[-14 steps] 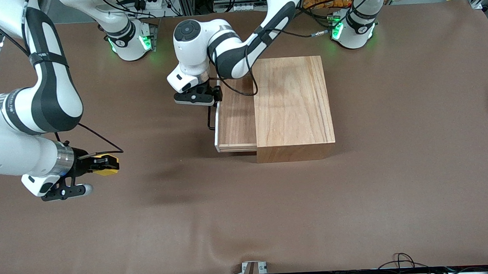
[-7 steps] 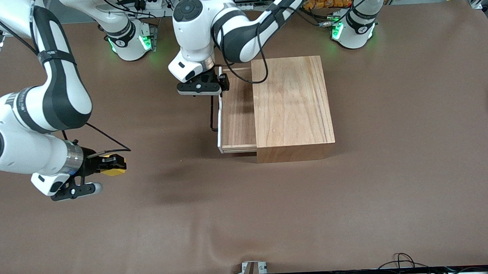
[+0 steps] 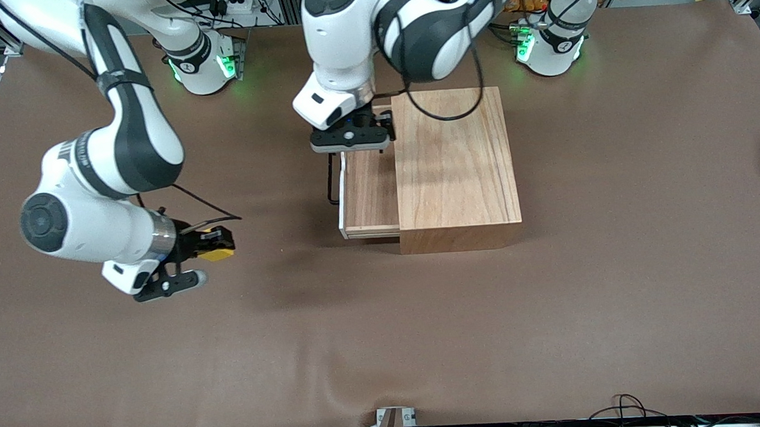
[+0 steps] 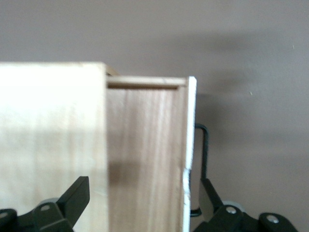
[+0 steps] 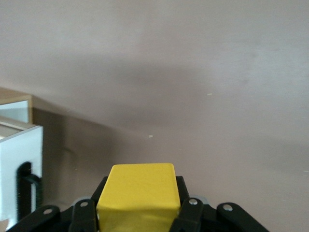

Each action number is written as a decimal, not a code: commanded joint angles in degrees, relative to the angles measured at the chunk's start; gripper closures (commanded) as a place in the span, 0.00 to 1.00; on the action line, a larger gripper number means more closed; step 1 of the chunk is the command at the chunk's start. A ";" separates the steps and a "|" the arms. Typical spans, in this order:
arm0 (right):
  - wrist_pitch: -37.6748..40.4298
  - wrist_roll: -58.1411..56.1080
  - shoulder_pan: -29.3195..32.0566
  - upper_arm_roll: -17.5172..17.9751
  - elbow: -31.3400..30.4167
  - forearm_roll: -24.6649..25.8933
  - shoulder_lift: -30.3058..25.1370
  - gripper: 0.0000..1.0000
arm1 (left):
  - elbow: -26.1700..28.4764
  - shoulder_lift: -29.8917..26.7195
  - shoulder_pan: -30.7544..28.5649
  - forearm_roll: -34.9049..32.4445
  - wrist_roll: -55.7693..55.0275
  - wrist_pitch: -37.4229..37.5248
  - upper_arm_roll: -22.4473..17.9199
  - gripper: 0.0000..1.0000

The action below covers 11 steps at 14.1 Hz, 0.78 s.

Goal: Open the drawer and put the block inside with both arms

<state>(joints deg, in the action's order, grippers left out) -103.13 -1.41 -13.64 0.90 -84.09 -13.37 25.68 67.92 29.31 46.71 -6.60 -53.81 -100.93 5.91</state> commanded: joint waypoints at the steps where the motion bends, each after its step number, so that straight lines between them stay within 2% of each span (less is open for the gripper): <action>1: -0.31 6.91 -5.24 -0.37 -1.34 -1.05 -1.16 0.89 | 2.48 -4.69 -4.68 0.88 3.51 2.75 0.42 0.00; 7: -5.76 25.10 -18.16 -0.55 -1.42 -0.70 -0.11 0.88 | 2.56 -8.12 -15.23 0.88 16.08 8.47 0.51 0.00; 11: -6.11 31.55 -22.21 -0.55 -2.21 -0.95 2.17 0.88 | 2.48 -9.09 -22.79 0.97 29.16 9.35 0.69 0.00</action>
<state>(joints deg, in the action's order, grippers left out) -108.55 28.54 -34.61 1.02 -85.49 -13.49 26.92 68.55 22.41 27.36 -6.54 -30.35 -92.10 5.89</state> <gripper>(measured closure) 0.441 0.000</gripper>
